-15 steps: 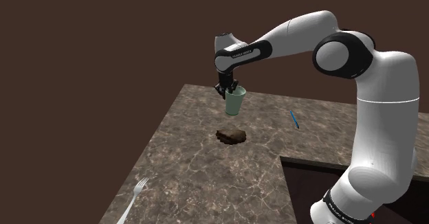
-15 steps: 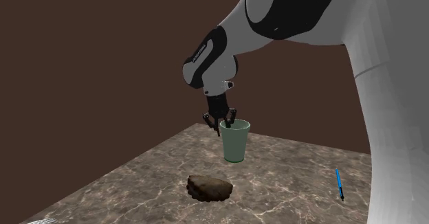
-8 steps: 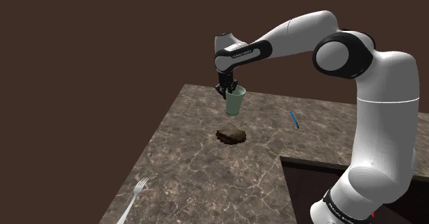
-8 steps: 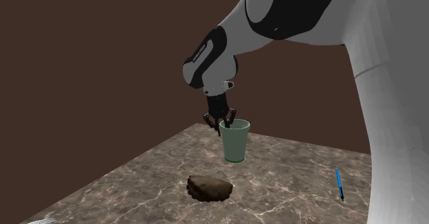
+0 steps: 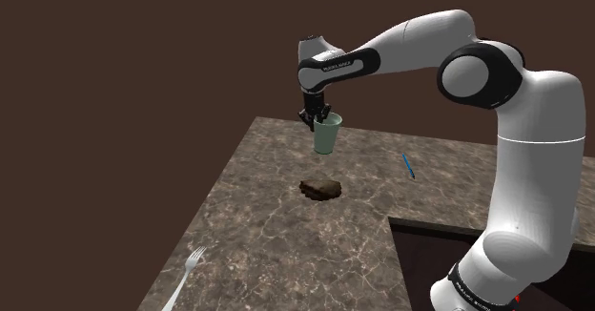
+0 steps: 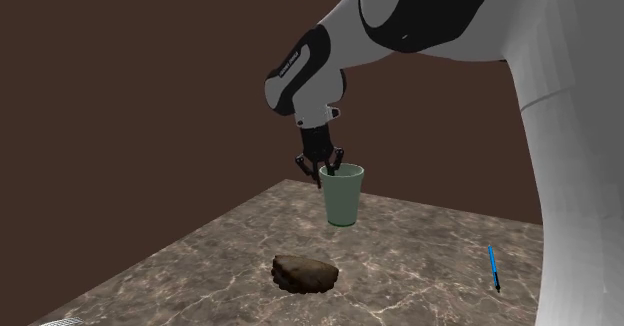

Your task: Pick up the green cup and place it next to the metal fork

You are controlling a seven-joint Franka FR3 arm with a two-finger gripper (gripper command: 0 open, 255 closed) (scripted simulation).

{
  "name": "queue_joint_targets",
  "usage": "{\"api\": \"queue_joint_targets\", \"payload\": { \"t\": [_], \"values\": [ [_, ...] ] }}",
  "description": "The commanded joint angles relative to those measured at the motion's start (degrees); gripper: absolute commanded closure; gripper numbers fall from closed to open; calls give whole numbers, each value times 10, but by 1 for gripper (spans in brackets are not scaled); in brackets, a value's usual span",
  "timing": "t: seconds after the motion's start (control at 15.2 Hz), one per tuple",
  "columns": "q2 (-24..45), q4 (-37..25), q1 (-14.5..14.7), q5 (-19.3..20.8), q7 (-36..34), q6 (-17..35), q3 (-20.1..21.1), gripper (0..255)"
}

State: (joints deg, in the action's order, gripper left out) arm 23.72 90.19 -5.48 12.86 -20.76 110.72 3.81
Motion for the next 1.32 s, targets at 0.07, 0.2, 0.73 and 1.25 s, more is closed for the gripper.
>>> {"api": "queue_joint_targets", "payload": {
  "t": [0.07,0.2,0.73,1.25],
  "values": [
    [-9,-13,0,-2,4,-21,1,255],
    [-12,-23,1,-3,6,-35,1,255],
    [-21,-73,2,-7,17,-92,2,255],
    [-20,-135,4,-8,27,-152,2,255]
  ]
}}
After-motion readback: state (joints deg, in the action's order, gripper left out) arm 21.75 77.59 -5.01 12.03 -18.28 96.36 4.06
